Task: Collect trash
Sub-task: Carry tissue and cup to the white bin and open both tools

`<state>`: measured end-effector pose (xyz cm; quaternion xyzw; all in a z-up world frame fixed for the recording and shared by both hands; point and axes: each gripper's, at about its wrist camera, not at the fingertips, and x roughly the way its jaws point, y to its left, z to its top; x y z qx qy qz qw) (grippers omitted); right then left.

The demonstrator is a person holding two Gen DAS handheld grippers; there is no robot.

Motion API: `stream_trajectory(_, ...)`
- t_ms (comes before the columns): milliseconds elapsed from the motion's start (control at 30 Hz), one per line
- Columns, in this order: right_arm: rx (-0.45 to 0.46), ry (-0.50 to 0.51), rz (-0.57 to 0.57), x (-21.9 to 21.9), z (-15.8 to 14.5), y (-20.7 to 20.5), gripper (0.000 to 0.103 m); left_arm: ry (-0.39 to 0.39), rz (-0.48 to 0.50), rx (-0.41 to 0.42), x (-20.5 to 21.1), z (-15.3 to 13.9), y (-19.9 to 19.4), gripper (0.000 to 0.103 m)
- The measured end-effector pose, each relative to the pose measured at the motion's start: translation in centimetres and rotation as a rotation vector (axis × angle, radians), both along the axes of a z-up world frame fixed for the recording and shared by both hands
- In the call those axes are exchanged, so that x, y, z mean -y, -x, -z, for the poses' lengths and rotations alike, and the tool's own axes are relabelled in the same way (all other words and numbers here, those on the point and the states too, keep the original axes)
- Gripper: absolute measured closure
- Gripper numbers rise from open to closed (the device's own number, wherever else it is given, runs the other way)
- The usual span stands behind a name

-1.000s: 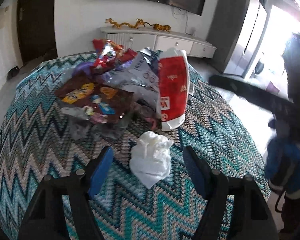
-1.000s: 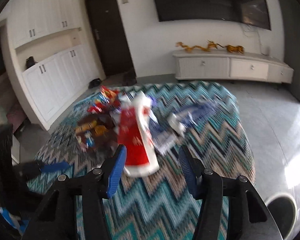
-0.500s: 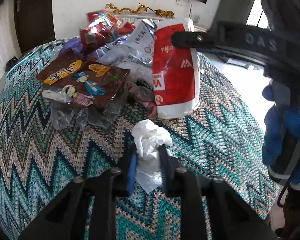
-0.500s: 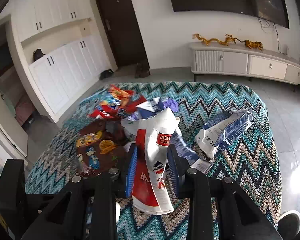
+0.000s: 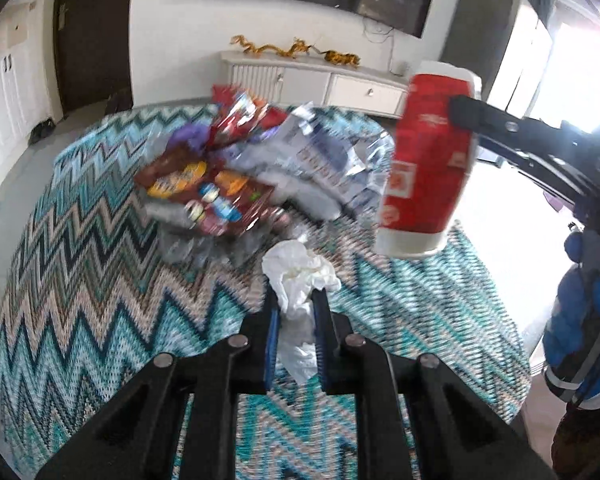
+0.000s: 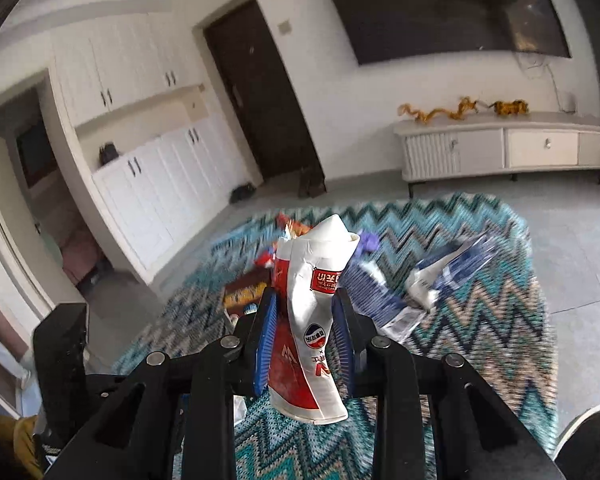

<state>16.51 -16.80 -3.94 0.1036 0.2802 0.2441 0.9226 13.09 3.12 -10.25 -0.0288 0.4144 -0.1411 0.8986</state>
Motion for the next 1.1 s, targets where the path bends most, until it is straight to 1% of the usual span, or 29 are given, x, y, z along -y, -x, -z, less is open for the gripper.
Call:
stream_trajectory(133, 0.064, -0.019, 0.105, 5.7, -2.2, 2.7, 0.075, 0.001, 0.080, 0.035, 3.6, -2.3, -0.6, 0.089)
stream_trajectory(233, 0.099, 0.027, 0.236, 11.2, -2.9, 5.0, 0.075, -0.001, 0.174, 0.056, 8.3, -3.5, -1.0, 0.089)
stream_trajectory(333, 0.087, 0.079, 0.383, 17.2, -2.3, 7.2, 0.075, -0.002, 0.295, 0.066, 14.3, -4.1, -1.4, 0.089)
stream_trajectory(433, 0.037, 0.133, 0.525, 22.6, -0.2, 8.6, 0.075, 0.003, 0.390, 0.050, 19.8, -3.8, -2.0, 0.089)
stream_trajectory(500, -0.008, 0.146, 0.601, 25.7, 1.5, 9.4, 0.075, 0.018, 0.462, 0.022, 24.5, -3.4, -2.4, 0.088)
stream_trajectory(567, -0.065, 0.156, 0.667, 28.5, 3.9, 9.9, 0.075, 0.028, 0.505, -0.009, 28.2, -2.8, -3.0, 0.088)
stream_trajectory(700, -0.153, 0.167, 0.756, 32.2, 8.2, 10.5, 0.074, 0.047, 0.570, -0.078, 35.1, -0.8, -3.7, 0.087)
stream_trajectory(733, -0.170, 0.164, 0.767, 32.8, 9.0, 10.5, 0.074, 0.056, 0.581, -0.106, 36.9, 0.1, -4.2, 0.087)
stream_trajectory(833, -0.223, 0.153, 0.798, 34.7, 11.5, 10.4, 0.073, 0.065, 0.591, -0.170, 40.1, 2.0, -5.1, 0.087)
stream_trajectory(867, -0.240, 0.147, 0.807, 35.1, 12.3, 10.3, 0.073, 0.074, 0.599, -0.195, 40.7, 2.6, -5.4, 0.084)
stream_trajectory(933, -0.262, 0.145, 0.829, 35.6, 13.4, 10.3, 0.072, 0.101, 0.610, -0.261, 41.9, 4.1, -6.1, 0.075)
stream_trajectory(967, -0.271, 0.141, 0.838, 35.9, 13.8, 10.4, 0.072, 0.106, 0.610, -0.279, 42.2, 4.9, -6.5, 0.065)
stream_trajectory(1000, -0.277, 0.136, 0.844, 36.5, 14.0, 10.9, 0.069, 0.111, 0.611, -0.291, 42.4, 5.3, -6.7, 0.059)
stream_trajectory(1033, -0.284, 0.132, 0.853, 36.9, 14.2, 10.9, 0.065, 0.112, 0.611, -0.299, 42.6, 5.5, -6.8, 0.058)
stream_trajectory(1100, -0.289, 0.128, 0.861, 38.1, 14.3, 11.1, 0.064, 0.116, 0.621, -0.310, 42.5, 5.9, -6.6, 0.058)
